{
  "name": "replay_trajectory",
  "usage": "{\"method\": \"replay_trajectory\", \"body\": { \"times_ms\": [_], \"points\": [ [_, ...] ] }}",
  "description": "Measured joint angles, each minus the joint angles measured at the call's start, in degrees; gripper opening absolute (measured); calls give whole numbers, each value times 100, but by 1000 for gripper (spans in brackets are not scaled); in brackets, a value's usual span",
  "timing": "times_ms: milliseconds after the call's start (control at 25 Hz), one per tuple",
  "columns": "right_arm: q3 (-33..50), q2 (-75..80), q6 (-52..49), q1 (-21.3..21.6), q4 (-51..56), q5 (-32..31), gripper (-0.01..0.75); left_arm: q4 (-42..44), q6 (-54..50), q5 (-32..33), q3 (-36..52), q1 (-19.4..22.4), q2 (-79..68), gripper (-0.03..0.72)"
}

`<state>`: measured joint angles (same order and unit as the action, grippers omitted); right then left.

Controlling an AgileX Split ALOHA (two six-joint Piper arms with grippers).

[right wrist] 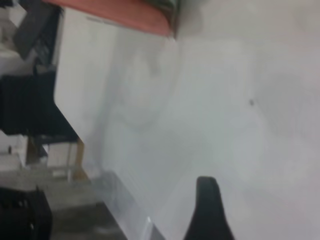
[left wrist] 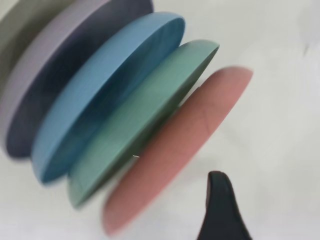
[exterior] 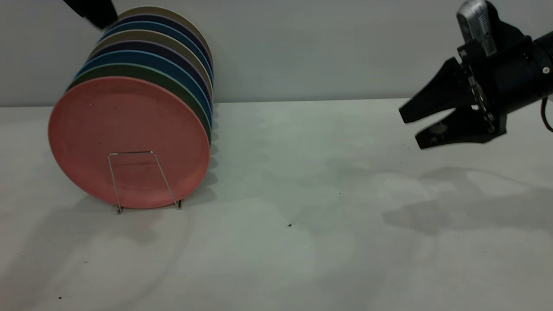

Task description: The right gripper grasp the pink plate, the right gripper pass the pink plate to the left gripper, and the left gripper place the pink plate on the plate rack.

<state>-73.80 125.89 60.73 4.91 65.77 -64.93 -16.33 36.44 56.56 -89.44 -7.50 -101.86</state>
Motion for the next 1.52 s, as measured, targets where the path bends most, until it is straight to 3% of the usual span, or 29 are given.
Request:
{"method": "replay_trajectory", "body": {
  "times_ms": [160, 320, 520, 640, 840, 1040, 1520],
  "points": [
    [0, -226, -998, -60, -1541, 542, 590, -100, -1421, 225, -6, 501, 20, 526],
    [0, -641, -2587, -207, -3390, 976, 586, 291, -2155, 672, -6, 920, 20, 526],
    [0, -1282, -4394, -491, -5203, 949, 586, 1121, -2715, 1020, 57, 1091, 187, 512],
    [0, -1636, -5162, -611, -5965, 534, 586, 1329, -2830, 1020, 357, 1091, 482, 485],
    [173, -2202, -5542, -618, -6246, -289, 586, 1359, -2888, 958, 1456, 1091, 1361, 450],
    [879, -3300, -5582, -618, -6157, -370, 586, 1359, -2939, 589, 2549, 1091, 2521, 446],
    [2558, -7069, -5295, -618, -6043, -529, 585, 1359, -3147, 468, 4445, 1091, 4849, 446]
  ]
}}
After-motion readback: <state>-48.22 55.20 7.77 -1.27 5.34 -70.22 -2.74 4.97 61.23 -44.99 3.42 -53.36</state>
